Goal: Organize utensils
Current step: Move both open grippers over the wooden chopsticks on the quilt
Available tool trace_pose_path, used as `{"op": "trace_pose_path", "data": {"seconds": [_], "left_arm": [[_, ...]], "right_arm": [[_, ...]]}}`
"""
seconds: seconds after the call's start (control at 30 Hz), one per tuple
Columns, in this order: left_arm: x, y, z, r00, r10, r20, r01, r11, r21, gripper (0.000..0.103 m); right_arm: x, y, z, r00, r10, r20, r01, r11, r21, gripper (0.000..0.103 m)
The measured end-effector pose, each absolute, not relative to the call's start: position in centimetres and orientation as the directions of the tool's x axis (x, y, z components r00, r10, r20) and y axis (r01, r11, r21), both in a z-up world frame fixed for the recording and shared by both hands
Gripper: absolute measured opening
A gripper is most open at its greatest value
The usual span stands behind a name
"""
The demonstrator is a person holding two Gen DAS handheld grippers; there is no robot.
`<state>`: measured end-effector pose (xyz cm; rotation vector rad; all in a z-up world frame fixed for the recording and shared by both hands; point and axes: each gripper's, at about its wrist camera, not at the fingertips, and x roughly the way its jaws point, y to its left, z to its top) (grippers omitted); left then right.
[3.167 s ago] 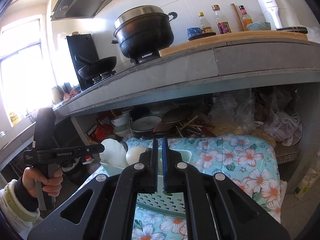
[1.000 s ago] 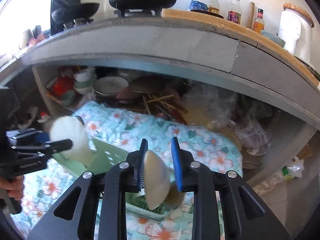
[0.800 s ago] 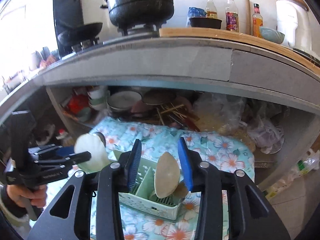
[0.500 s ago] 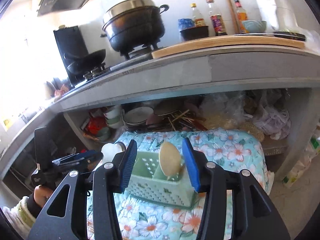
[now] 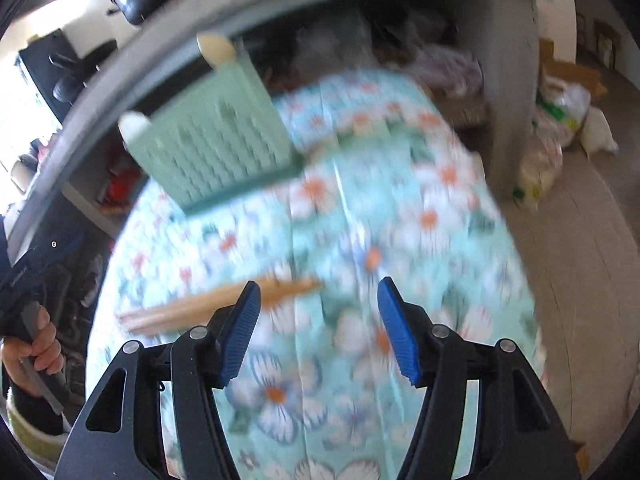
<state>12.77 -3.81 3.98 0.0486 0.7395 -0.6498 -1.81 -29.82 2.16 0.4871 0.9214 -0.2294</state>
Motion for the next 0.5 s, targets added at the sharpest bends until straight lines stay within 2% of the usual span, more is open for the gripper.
{"op": "trace_pose_path", "data": {"seconds": [0.13, 0.2, 0.3, 0.5], "left_arm": [[9.7, -7.4, 0.0, 0.569, -0.422, -0.706, 0.607, 0.794, 0.015, 0.064], [8.6, -9.3, -2.2, 0.583, -0.349, -0.734, 0.626, 0.768, 0.133, 0.064], [6.1, -10.8, -4.3, 0.668, -0.276, -0.691, 0.626, 0.71, 0.322, 0.064], [1.9, -10.8, -4.5, 0.702, -0.288, -0.651, 0.656, 0.619, 0.432, 0.064]], "right_arm": [[-3.0, -27.4, -0.8, 0.506, -0.049, -0.861, 0.431, 0.879, 0.204, 0.06], [-3.3, -27.0, -1.3, 0.5, -0.036, -0.865, 0.431, 0.877, 0.212, 0.063], [-3.9, -27.4, -1.4, 0.512, -0.028, -0.858, 0.452, 0.859, 0.242, 0.069], [-5.4, -29.4, -2.4, 0.538, 0.026, -0.842, 0.511, 0.785, 0.35, 0.08]]}}
